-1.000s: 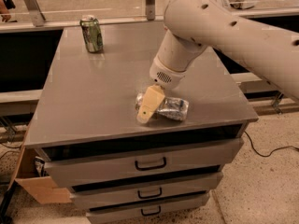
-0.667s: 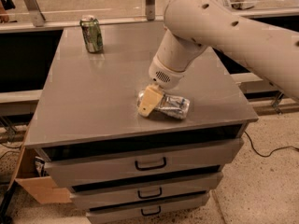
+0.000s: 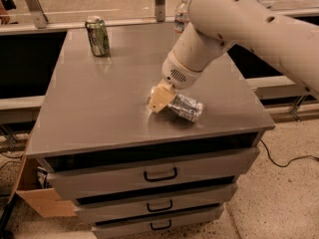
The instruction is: Place redbull can upright
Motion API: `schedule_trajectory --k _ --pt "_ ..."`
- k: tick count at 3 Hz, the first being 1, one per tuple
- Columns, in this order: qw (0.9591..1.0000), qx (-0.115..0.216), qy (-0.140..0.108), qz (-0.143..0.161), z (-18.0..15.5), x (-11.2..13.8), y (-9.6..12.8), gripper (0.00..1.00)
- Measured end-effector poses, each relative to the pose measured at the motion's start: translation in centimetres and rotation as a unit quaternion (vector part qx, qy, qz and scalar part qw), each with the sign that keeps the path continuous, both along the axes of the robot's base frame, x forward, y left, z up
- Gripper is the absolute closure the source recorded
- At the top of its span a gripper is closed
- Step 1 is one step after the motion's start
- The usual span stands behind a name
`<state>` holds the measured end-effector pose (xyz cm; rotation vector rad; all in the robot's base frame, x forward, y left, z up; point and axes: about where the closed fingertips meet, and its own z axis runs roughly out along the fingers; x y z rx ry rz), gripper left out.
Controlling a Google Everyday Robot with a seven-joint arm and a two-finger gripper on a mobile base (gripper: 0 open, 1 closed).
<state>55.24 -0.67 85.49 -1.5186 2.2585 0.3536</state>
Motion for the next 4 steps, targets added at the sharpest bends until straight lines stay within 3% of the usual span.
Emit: schedule_trajectory --k 1,2,3,4 --pt "0.9978 0.058 -0.027 0.017 2.2 0.9 -0.1 1.0" --pt "0.989 0.13 -0.057 0.042 5.0 1.6 -0.3 1.0" --pt "0.9723 0.21 -0.08 0.064 6.9 1.5 -0.8 1.0" --pt "0.9442 0.302 -0.104 0.08 8.5 1.2 -1.2 1.0"
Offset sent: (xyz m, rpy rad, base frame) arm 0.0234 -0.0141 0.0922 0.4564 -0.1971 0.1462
